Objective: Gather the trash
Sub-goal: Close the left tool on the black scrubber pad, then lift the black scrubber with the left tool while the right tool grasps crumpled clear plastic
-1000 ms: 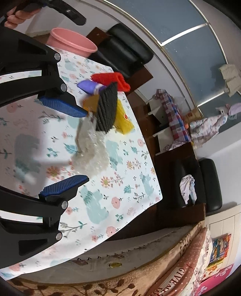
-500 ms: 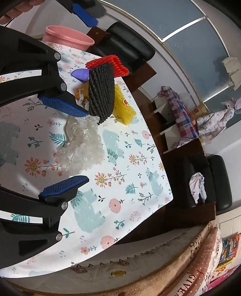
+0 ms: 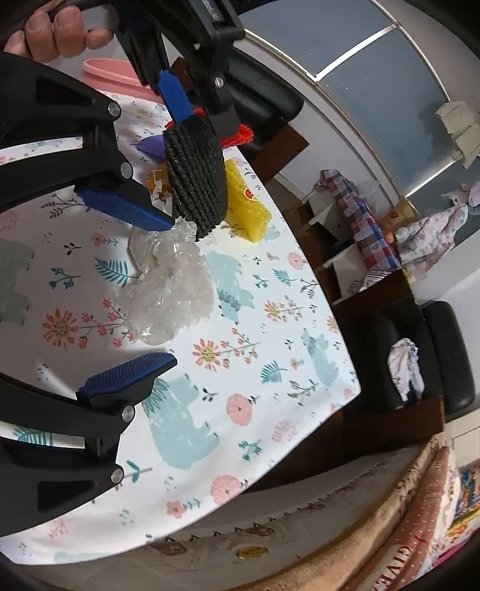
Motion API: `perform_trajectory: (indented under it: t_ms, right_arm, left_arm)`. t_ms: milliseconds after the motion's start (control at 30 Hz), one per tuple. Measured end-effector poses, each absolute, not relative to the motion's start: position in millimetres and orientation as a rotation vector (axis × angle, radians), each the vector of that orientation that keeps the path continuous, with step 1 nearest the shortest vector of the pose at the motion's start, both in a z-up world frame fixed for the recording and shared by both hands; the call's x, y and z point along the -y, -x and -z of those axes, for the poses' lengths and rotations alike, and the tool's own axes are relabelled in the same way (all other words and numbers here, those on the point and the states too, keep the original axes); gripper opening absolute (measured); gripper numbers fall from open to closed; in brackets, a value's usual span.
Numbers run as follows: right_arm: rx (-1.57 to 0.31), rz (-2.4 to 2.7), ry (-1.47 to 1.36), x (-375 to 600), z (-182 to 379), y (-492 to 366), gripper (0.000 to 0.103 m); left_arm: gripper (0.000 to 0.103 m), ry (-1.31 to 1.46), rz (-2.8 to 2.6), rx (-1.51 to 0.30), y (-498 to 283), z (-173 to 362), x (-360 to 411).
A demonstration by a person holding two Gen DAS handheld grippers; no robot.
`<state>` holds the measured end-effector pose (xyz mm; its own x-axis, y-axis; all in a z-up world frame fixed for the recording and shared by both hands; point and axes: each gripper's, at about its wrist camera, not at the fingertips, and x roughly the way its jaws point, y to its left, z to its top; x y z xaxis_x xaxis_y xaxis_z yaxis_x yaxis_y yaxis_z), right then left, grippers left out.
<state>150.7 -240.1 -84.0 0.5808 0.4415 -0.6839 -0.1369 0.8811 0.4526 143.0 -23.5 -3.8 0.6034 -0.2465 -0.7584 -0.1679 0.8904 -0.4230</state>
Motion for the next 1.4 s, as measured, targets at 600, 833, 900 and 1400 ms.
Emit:
perform_trajectory:
  t_ms: [600,833,900,1400]
  right_arm:
    - [-0.95,-0.506,-0.291,217.7,76.4,-142.6,0.016]
    - [-0.94,-0.6,-0.247,197.0,64.0,-126.7,0.015]
    - [-0.939,-0.629,-0.233,190.4,60.3,-120.2,0.015]
    - [-1.022,-0.783,-0.073,116.8,65.1,-63.2,0.017]
  left_arm:
    - [0.009,0.359,0.07,-0.811,-79.5,-22.1,11.9]
    - [0.009,0.267,0.06,-0.703,-40.4,-49.2,7.8]
    - [0.009,0.233,0.053,-0.663,-27.7,-58.4,6.5]
    - [0.009,0.211,-0.065,-0.569,20.1,-71.2,-44.6]
